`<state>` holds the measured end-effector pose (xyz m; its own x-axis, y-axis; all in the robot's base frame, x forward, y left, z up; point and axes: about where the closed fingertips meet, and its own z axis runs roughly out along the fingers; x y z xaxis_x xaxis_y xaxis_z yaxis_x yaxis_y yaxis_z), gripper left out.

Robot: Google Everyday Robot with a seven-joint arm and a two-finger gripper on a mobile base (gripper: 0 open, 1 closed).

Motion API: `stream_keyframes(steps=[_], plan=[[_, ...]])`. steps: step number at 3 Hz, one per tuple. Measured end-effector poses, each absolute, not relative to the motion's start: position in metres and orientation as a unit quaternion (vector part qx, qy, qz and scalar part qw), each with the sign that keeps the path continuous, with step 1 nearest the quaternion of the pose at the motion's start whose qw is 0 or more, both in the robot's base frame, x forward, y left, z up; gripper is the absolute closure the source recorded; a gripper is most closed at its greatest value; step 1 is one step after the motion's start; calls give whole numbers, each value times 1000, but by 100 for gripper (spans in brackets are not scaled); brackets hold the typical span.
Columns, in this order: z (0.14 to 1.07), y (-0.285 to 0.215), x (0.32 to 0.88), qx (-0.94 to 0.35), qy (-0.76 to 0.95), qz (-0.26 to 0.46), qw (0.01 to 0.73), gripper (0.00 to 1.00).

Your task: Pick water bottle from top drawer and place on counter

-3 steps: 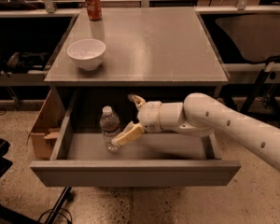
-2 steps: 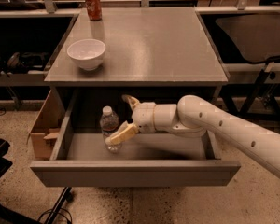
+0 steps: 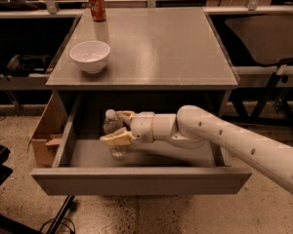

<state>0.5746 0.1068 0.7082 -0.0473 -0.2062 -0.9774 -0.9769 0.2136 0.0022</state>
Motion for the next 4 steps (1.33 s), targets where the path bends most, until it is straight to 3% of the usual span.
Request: stream_keyframes(steps=[2,3,4], plan=[[711,109,570,-489,617,392,476,85],[757,95,564,-511,606,374,481,100],[831,74,561,-530,582,358,503,100]])
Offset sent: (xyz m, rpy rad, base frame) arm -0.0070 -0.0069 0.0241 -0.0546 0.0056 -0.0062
